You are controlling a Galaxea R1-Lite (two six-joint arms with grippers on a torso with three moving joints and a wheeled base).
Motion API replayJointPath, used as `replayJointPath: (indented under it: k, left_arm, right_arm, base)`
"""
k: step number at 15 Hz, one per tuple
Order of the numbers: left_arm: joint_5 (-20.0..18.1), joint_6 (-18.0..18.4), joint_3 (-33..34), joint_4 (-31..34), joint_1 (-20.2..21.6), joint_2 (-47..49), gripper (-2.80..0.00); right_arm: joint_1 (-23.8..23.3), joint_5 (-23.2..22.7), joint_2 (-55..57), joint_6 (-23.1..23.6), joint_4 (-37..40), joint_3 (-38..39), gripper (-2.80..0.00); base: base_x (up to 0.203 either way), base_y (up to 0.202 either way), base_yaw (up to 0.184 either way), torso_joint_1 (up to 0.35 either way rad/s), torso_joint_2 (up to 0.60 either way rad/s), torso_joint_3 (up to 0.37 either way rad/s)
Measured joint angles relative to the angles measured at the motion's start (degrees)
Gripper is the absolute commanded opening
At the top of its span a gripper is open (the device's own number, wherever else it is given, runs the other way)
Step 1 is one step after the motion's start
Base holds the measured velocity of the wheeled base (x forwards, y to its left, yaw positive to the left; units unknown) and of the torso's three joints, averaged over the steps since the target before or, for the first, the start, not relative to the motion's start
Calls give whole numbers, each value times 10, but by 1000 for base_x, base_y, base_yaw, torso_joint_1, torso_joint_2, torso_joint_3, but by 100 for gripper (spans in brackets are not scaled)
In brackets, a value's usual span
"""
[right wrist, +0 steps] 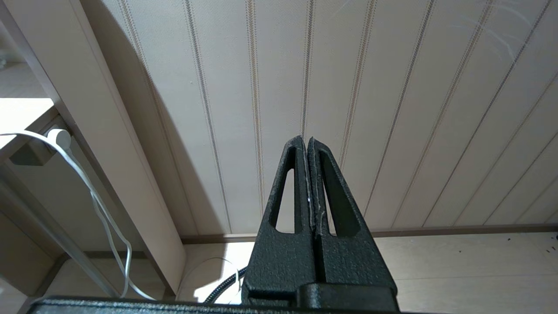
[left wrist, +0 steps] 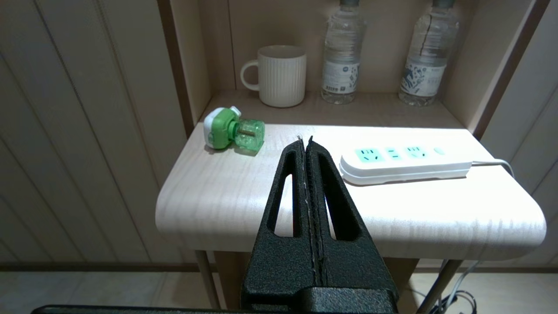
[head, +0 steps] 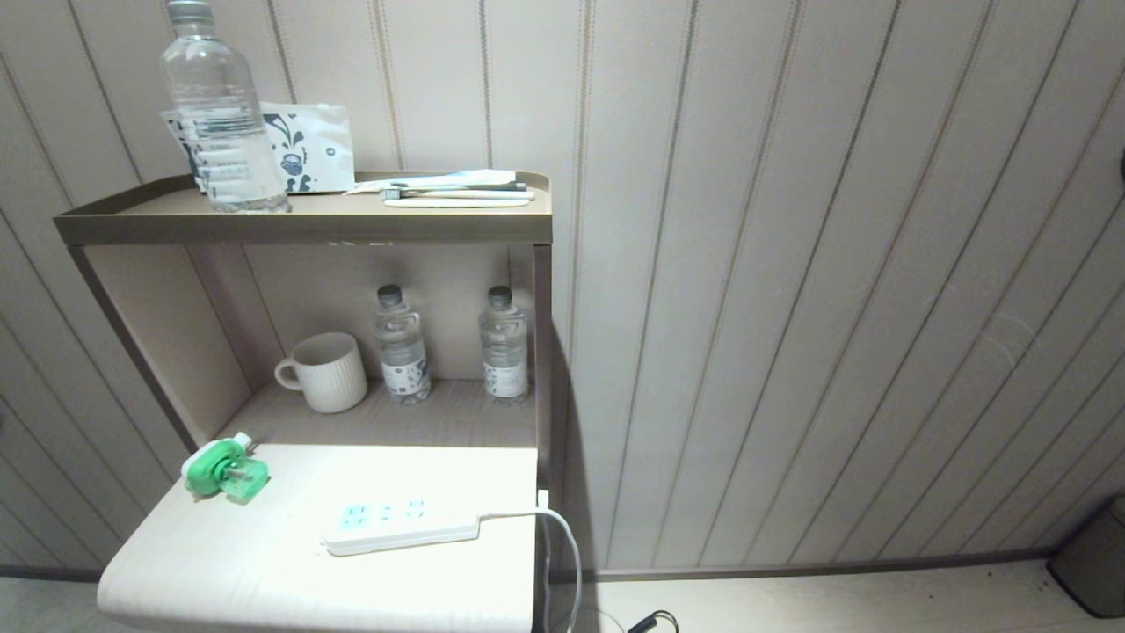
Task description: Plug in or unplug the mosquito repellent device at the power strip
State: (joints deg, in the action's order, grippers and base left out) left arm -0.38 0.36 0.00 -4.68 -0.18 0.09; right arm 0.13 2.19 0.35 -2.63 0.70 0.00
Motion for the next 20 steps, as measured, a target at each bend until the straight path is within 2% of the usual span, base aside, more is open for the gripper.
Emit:
replayJointPath:
  k: [3, 8, 10, 14, 20]
  left_arm:
    - [-1, -4, -17, 13, 0, 1, -280]
    - [-8, -28, -181, 135, 0, 29, -280]
    - [-5, -29, -213, 143, 0, 61, -280]
    - [-2, -31, -242, 147, 0, 113, -280]
    - [-2, -31, -244, 153, 0, 127, -280]
  right_arm:
    - [0, 0, 0, 0, 0, 0, -280]
    - [0, 0, 0, 0, 0, 0, -280]
    - [0, 0, 0, 0, 0, 0, -280]
    - [0, 0, 0, 0, 0, 0, -280]
    - [0, -2, 0, 3, 0, 0, -280]
  base:
    - [0, 0, 0, 0, 0, 0]
    - [0, 0, 0, 0, 0, 0]
    - [0, 0, 0, 0, 0, 0]
    - [0, 0, 0, 0, 0, 0]
    - [0, 0, 0, 0, 0, 0]
